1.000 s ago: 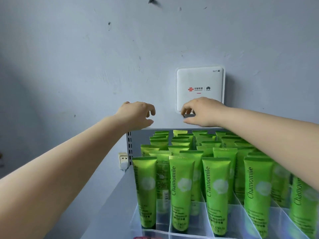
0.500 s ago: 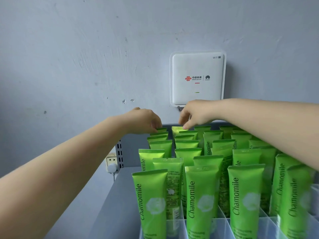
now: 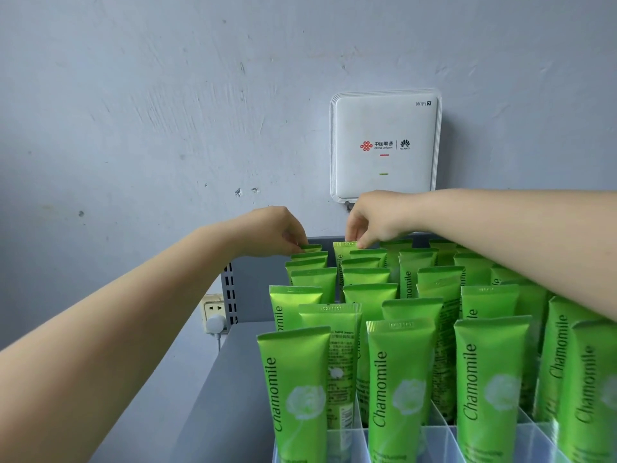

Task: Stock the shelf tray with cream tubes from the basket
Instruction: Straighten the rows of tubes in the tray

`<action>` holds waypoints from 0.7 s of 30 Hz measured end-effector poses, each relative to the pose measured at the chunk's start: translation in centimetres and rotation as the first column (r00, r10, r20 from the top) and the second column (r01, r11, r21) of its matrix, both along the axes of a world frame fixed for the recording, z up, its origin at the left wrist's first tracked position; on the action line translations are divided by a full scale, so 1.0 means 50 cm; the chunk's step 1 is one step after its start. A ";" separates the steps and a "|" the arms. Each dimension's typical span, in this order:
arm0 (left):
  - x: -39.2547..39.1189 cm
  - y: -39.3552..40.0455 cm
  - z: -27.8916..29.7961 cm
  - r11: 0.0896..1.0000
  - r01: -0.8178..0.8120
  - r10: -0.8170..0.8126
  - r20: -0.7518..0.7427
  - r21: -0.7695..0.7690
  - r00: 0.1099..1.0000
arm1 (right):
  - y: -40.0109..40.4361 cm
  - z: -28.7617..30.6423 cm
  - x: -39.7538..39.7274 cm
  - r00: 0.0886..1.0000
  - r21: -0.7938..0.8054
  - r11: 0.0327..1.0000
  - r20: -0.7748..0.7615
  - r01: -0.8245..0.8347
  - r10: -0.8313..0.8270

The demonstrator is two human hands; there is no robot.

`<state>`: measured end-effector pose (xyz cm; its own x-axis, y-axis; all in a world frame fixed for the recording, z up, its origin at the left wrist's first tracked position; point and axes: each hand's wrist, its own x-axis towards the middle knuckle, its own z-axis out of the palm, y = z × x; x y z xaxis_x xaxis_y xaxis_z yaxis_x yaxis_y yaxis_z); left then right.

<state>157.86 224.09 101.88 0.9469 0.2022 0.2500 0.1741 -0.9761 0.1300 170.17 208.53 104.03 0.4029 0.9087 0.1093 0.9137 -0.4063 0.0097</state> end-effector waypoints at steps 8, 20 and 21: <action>-0.053 -0.024 0.024 0.993 0.084 -0.056 0.296 -0.086 0.953 | -0.042 0.047 -0.007 0.996 0.144 0.986 -0.015 -0.088 0.091; -0.043 -0.023 -0.001 0.994 0.064 -0.060 0.048 -0.094 0.997 | -0.052 -0.004 -0.014 1.000 0.041 0.999 -0.016 -0.008 0.008; -0.043 -0.022 0.000 0.994 0.064 -0.059 0.058 -0.088 0.997 | -0.051 -0.001 -0.018 1.000 0.063 0.998 -0.023 -0.009 0.010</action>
<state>155.74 223.00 101.86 0.9435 0.1677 0.2859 0.1039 -0.9687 0.2256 169.30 206.00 103.96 0.3973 0.9041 0.1574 0.9173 -0.3966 -0.0371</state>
